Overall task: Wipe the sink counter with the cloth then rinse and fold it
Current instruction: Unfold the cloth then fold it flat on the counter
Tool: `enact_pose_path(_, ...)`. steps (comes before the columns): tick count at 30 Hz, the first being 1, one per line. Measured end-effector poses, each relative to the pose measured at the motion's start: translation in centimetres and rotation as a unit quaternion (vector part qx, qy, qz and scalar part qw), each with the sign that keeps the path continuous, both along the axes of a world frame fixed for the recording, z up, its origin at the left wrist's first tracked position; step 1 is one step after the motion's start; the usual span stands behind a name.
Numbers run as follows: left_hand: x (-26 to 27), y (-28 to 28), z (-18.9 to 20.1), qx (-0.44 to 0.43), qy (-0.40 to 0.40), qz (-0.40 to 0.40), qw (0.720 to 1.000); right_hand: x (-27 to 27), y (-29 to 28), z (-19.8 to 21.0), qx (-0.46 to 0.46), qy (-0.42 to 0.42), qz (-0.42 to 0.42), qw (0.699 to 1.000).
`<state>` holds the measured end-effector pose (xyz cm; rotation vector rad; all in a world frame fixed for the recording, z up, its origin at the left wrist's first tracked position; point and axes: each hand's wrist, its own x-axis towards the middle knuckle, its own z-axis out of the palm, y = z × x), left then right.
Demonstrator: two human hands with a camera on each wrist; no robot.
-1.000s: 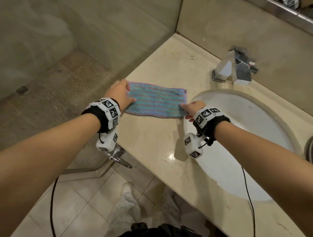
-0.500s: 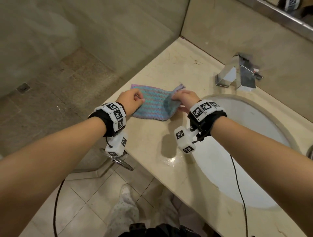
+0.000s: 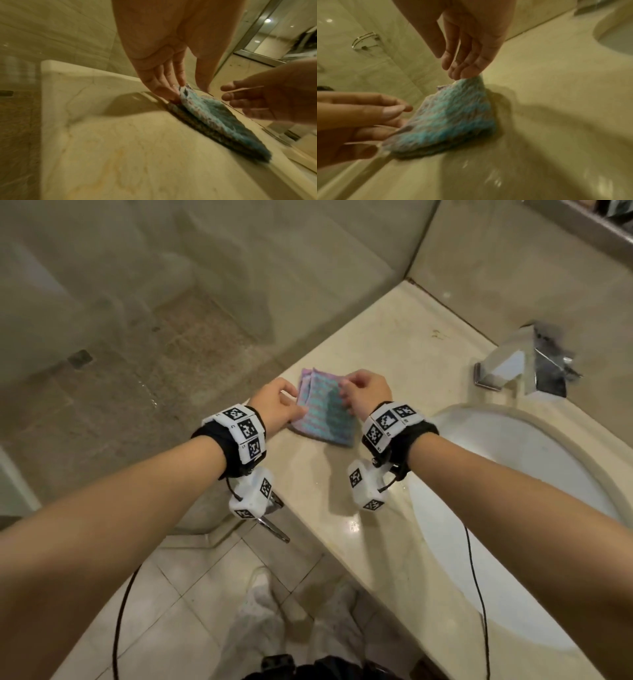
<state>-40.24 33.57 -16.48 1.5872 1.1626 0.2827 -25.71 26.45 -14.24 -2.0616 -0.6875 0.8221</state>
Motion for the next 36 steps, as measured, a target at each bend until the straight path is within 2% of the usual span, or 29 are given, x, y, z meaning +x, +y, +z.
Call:
enact_pose_path(2, 0.1, -0.2, 0.0, 0.055, 0.055, -0.047, 0.996, 0.9, 0.3, 0.4, -0.031, -0.084, 0.045, 0.995)
enact_pose_path(5, 0.1, -0.5, -0.1, 0.160, 0.153, -0.125, 0.967, 0.8, 1.4, 0.4, -0.055, -0.187, 0.122, 0.973)
enact_pose_path(8, -0.1, -0.6, -0.3, 0.181, 0.163, -0.128, 0.961, 0.1, 2.6, -0.3, -0.127, -0.286, 0.208, 0.927)
enact_pose_path(10, -0.5, -0.6, -0.3, 0.160, 0.157, -0.112, 0.968, 0.0, 2.9, -0.4, -0.170, -0.334, 0.222, 0.900)
enact_pose_path(15, -1.5, -0.3, -0.1, 0.127, 0.104, -0.065, 0.984, 0.2, 3.2, 0.3, -0.103, -0.316, 0.202, 0.921)
enact_pose_path(19, -2.2, -0.3, 0.1, 0.124, 0.111, -0.063, 0.984, -0.5, 4.2, 0.8, -0.016, -0.289, 0.173, 0.941)
enact_pose_path(22, -2.3, -0.5, 0.0, 0.137, 0.120, -0.064, 0.981, -1.0, 4.6, 0.2, -0.029, -0.236, 0.139, 0.961)
enact_pose_path(25, -2.0, -0.8, 0.5, 0.197, 0.150, -0.106, 0.963, -1.1, 4.1, -0.5, -0.062, -0.212, 0.143, 0.965)
enact_pose_path(28, -1.6, -1.0, 1.3, 0.274, 0.121, -0.115, 0.947, -0.6, 3.1, -0.2, -0.009, -0.211, 0.146, 0.967)
enact_pose_path(30, -1.0, -1.0, 1.7, 0.317, 0.109, -0.145, 0.931, 0.0, 2.1, 0.1, 0.008, -0.231, 0.150, 0.961)
enact_pose_path(32, 0.0, -0.9, 1.7, 0.335, 0.111, -0.202, 0.914, 0.3, 1.0, -0.1, -0.031, -0.259, 0.193, 0.946)
enact_pose_path(34, 1.0, -0.7, 1.3, 0.328, 0.160, -0.280, 0.888, 0.1, -0.2, -0.7, -0.121, -0.305, 0.272, 0.905)
enact_pose_path(36, 1.5, -0.6, 0.5, 0.307, 0.250, -0.343, 0.852, -0.1, -1.3, -1.8, -0.208, -0.335, 0.333, 0.856)
